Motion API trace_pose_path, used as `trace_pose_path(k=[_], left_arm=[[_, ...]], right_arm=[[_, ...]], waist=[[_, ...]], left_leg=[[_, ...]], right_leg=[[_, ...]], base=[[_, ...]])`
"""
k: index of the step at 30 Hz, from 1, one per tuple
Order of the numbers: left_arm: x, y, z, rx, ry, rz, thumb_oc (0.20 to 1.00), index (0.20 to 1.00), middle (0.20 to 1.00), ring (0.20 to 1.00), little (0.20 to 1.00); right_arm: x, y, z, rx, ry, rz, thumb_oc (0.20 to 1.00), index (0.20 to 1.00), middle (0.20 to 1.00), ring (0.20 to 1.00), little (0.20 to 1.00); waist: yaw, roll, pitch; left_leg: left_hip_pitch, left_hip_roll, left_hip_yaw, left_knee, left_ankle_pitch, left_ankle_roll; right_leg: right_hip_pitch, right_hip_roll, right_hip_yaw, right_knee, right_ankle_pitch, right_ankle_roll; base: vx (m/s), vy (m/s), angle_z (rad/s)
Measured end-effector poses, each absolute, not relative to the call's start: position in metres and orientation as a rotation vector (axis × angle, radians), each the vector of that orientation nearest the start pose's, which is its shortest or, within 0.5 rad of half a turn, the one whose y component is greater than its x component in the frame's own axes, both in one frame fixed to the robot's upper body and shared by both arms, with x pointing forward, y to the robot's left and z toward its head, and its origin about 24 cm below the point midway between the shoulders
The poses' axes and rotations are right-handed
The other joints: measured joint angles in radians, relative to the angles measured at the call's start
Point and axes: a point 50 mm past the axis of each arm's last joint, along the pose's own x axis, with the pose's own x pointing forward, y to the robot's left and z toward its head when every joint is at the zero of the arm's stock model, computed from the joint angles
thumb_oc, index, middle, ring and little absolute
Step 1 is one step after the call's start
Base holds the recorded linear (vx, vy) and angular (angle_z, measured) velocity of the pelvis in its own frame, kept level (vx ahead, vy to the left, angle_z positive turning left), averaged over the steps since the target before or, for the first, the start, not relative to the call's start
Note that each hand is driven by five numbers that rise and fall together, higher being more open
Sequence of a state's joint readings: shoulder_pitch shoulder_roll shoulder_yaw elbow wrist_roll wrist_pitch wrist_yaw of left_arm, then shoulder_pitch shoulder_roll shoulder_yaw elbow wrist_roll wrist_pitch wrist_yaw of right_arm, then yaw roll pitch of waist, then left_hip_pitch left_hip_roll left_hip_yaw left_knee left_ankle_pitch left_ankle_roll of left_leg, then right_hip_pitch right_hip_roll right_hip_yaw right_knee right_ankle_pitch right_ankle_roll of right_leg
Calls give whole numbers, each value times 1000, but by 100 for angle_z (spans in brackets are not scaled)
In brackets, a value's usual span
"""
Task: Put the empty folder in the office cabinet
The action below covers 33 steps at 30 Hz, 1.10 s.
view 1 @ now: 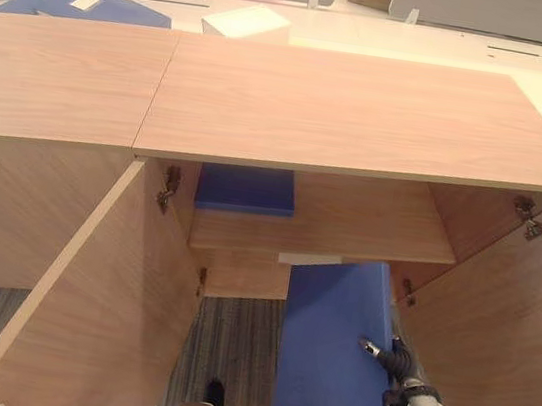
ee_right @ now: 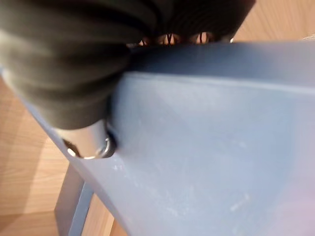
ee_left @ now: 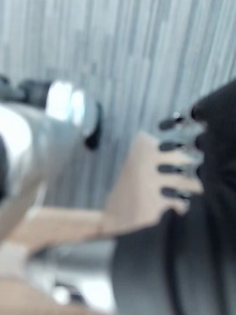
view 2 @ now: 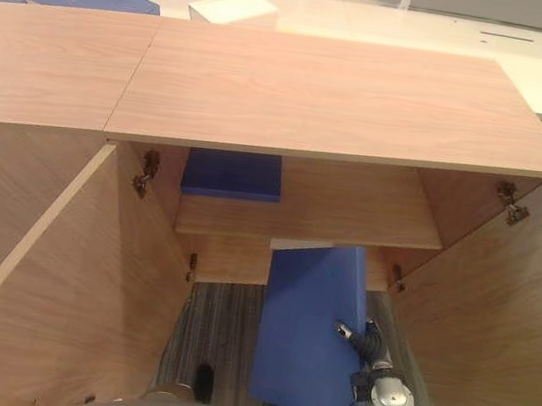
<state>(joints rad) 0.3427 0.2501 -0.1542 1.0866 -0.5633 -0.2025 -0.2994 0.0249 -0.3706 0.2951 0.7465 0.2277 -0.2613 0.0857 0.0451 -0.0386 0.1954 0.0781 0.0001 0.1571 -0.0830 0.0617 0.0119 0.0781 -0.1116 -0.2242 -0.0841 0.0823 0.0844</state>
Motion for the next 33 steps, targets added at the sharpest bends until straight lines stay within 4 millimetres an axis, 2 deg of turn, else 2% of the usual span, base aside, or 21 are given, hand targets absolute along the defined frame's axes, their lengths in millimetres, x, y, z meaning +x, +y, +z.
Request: trace_pose_path(k=[1, 3, 5, 6, 8, 11, 12, 13, 17, 18, 19, 20, 21, 22, 23, 24, 28, 29, 30, 31, 33], left_arm=[[9, 227, -159, -324, 1102, 143, 1000, 1000, 1000, 1000, 1000], [28, 218, -160, -321, 1079, 51, 1000, 1000, 1000, 1000, 1000], [38, 214, -159, -323, 1051, 28, 1000, 1000, 1000, 1000, 1000], [43, 214, -158, -321, 1029, 25, 1000, 1000, 1000, 1000, 1000], [55, 215, -154, -323, 975, 16, 1000, 1000, 1000, 1000, 1000], [59, 213, -153, -319, 957, 0, 1000, 1000, 1000, 1000, 1000], [62, 210, -152, -299, 943, -21, 1000, 1000, 1000, 1000, 1000], [64, 209, -151, -292, 928, -19, 1000, 1000, 1000, 1000, 1000], [71, 203, -150, -289, 891, -16, 1000, 1000, 1000, 1000, 1000], [76, 202, -150, -271, 883, -30, 1000, 1000, 1000, 1000, 1000], [78, 203, -149, -258, 882, -36, 1000, 1000, 1000, 1000, 1000], [78, 206, -148, -244, 882, -41, 1000, 1000, 1000, 1000, 1000], [78, 206, -148, -244, 882, -41, 1000, 1000, 1000, 1000, 1000], [81, 202, -149, -249, 879, -50, 1000, 1000, 1000, 1000, 1000], [83, 196, -148, -245, 874, -76, 1000, 1000, 1000, 1000, 1000], [93, 189, -145, -249, 834, -100, 1000, 1000, 1000, 1000, 1000], [162, 182, -118, -214, 608, -165, 1000, 1000, 1000, 1000, 1000], [177, 182, -111, -200, 565, -175, 1000, 1000, 1000, 1000, 1000], [187, 183, -106, -190, 539, -176, 1000, 1000, 1000, 1000, 1000], [195, 184, -103, -185, 523, -166, 1000, 1000, 1000, 1000, 1000], [187, 184, -109, -186, 568, -163, 1000, 1000, 1000, 1000, 1000]], right_arm=[[197, -223, -87, -188, 531, 116, 200, 200, 200, 200, 200], [226, -230, -70, -185, 451, 85, 200, 200, 200, 200, 200], [240, -229, -59, -161, 398, 75, 200, 200, 200, 200, 200], [243, -227, -57, -157, 387, 78, 200, 200, 200, 200, 200], [246, -221, -53, -145, 359, 94, 200, 200, 200, 200, 200], [243, -216, -56, -119, 359, 93, 200, 200, 200, 200, 200], [239, -214, -60, -103, 378, 86, 200, 200, 200, 200, 200], [236, -214, -62, -95, 386, 78, 200, 200, 200, 200, 200], [233, -217, -65, -105, 409, 77, 200, 200, 200, 200, 200], [233, -218, -65, -106, 409, 74, 200, 200, 200, 200, 200], [233, -218, -64, -106, 408, 73, 200, 200, 200, 200, 200], [234, -217, -63, -102, 401, 77, 200, 200, 200, 200, 200], [234, -217, -63, -102, 401, 77, 200, 200, 200, 200, 200], [239, -218, -59, -111, 385, 74, 200, 200, 200, 200, 200], [245, -220, -51, -123, 352, 70, 200, 200, 200, 200, 200], [256, -226, -34, -147, 275, 66, 200, 200, 200, 200, 200], [294, -252, 25, -220, 73, 20, 200, 200, 200, 200, 200], [304, -255, 37, -216, 34, -6, 200, 200, 200, 200, 200], [311, -253, 46, -197, 3, -19, 200, 200, 200, 200, 200], [318, -248, 54, -168, -28, -21, 200, 200, 200, 200, 200], [331, -237, 69, -153, -71, -1, 200, 200, 200, 200, 200]], waist=[[3, 30, 20], [-1, 87, 81], [-8, 104, 121], [-4, 101, 130], [-5, 99, 148], [-10, 90, 163], [-9, 84, 176], [-15, 77, 174], [-40, 64, 172], [-58, 58, 157], [-63, 43, 144], [-64, 16, 126], [-64, 16, 126], [-62, 27, 133], [-64, 35, 137], [-79, 74, 149], [-118, 145, 241], [-120, 140, 271], [-119, 127, 300], [-117, 110, 335], [-92, 98, 342]], left_leg=[[-40, -17, 3, 36, -7, 36], [-58, -2, 12, 66, -19, 46], [-60, -12, 23, 69, -21, 57], [-59, -21, 29, 71, -25, 63], [-52, -32, 30, 70, -27, 66], [-24, -41, 31, 65, -27, 66], [4, -40, 29, 63, -31, 70], [7, -39, 25, 67, -35, 64], [-3, -25, -9, 72, -39, 65], [-28, -12, -35, 73, -44, 58], [-42, -8, -39, 66, -51, 47], [-59, -12, -32, 62, -52, 27], [-59, -12, -32, 62, -52, 27], [-77, 14, -22, 96, -71, -4], [-97, 54, -9, 155, -98, -18], [-92, 127, 4, 205, -120, -46], [-134, 171, 14, 206, -148, -102], [-143, 164, 16, 187, -133, -142], [-142, 155, 13, 177, -121, -155], [-141, 147, 2, 163, -107, -155], [-155, 136, -6, 133, -94, -147]], right_leg=[[-71, -10, 8, 108, 17, 3], [-199, -36, 5, 308, 27, 18], [-253, -78, -10, 386, -10, 11], [-262, -96, -11, 365, -21, 17], [-251, -125, -10, 160, 0, 52], [-228, -148, -16, -11, 51, 131], [-233, -167, -62, -9, 58, 144], [-234, -172, -64, -2, 58, 144], [-240, -174, -16, 109, 51, 132], [-236, -167, 19, 192, 27, 95], [-225, -170, 31, 218, 7, 64], [-212, -173, 51, 198, -17, 55], [-212, -173, 51, 198, -17, 55], [-209, -154, 31, 169, 14, 46], [-223, -134, 16, 169, 25, 22], [-261, -101, 0, 207, 16, -13], [-421, -111, -13, 327, -4, -30], [-451, -121, -10, 352, -8, -27], [-463, -134, -6, 361, -6, -26], [-464, -143, -8, 362, -3, -25], [-486, -151, -9, 365, -3, -25]], base=[[-126, 228, -16], [26, 76, -27], [218, -54, -11], [334, -172, -7], [385, -185, -2], [356, -181, 2], [423, -295, 7], [474, -344, 14], [301, -224, 42], [278, -211, 91], [165, -247, 78], [15, -120, 34], [4, -113, 14], [-12, -48, -5], [-74, -121, -8], [-73, -129, -5], [-12, -57, 15], [18, -5, 20], [14, 17, 23], [33, 31, 24], [41, 30, 18]])
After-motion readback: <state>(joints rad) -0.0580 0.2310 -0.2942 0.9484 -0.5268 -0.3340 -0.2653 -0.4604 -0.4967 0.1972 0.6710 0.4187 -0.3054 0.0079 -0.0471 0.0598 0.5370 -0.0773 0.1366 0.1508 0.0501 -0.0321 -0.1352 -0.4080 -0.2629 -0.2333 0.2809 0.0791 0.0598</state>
